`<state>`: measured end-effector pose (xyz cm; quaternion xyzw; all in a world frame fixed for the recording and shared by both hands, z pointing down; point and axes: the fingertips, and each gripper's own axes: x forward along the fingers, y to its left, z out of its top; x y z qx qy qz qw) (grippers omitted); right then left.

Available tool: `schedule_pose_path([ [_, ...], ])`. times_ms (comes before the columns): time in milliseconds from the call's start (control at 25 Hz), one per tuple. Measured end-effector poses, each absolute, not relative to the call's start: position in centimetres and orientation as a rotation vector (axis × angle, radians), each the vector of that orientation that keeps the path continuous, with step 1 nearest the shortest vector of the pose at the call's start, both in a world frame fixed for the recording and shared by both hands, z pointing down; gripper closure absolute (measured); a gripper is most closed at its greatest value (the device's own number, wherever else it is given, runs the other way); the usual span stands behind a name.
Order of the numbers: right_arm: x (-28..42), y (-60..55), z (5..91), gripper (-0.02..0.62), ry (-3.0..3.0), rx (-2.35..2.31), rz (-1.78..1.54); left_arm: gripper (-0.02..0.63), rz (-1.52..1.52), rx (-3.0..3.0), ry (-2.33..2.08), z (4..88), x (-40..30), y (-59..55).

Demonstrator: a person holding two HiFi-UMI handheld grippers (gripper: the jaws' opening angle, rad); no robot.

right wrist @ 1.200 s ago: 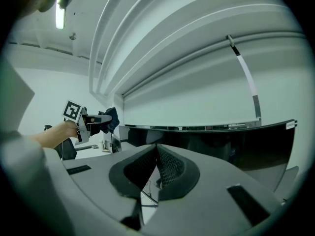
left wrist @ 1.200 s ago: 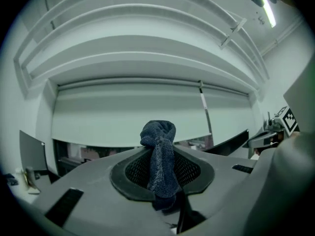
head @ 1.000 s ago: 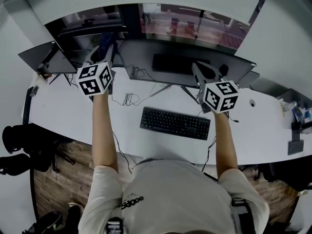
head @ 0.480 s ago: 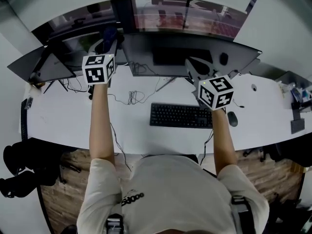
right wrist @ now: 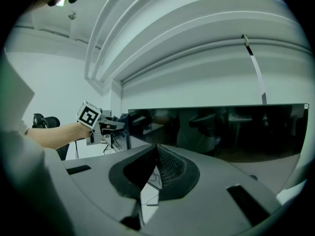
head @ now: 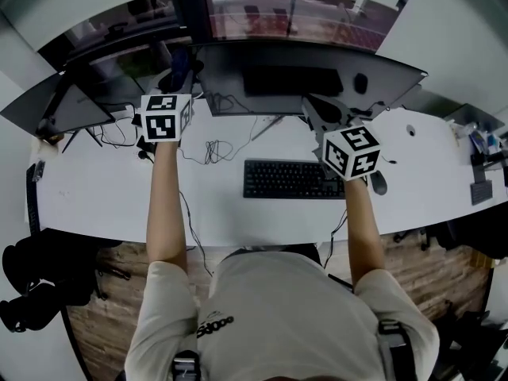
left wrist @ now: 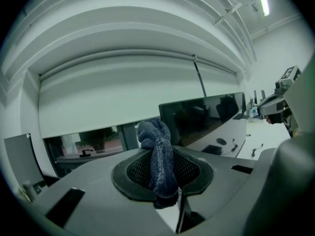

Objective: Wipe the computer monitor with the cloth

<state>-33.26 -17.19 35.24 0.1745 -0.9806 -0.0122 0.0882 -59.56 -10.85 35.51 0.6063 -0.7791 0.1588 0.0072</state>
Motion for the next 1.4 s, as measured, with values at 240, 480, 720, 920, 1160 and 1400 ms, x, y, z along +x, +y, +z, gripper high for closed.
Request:
schedule_pose_path([
  [240, -34.3, -17.5, 37.1, 0.591, -2.906, 0.505, 0.014, 0.515, 0.429, 1.888, -2.369, 39.3, -58.9, -10.7],
  [480, -35.2, -17.9, 39.6, 0.591, -2.857, 0.509, 0.069, 0.515, 0.409, 1.894, -2.255, 44.3, -58.3, -11.1],
  [720, -34.9, -18.8, 41.3, 0.591, -2.843, 0.538, 0.106, 0.515, 0.363, 1.824, -2.217, 48.3, -59.1, -11.4],
  [920, -34.8, -19.6, 43.1, 0.591, -2.811, 0.547, 0.128, 0.515, 0.356, 1.759, -2.174, 51.5, -59.9, -12.1],
  [1160, -33.9, -20.5, 45.6, 0.591, -2.774, 0.566, 0.186, 0.515, 0.400, 1.679, -2.060, 57.1, -60.7, -12.6],
  [1400, -32.2, -22.1, 48.3, 0.591, -2.728, 0.599, 0.233, 0.515, 0.431, 1.581, -1.968, 64.4, -61.1, -12.9],
])
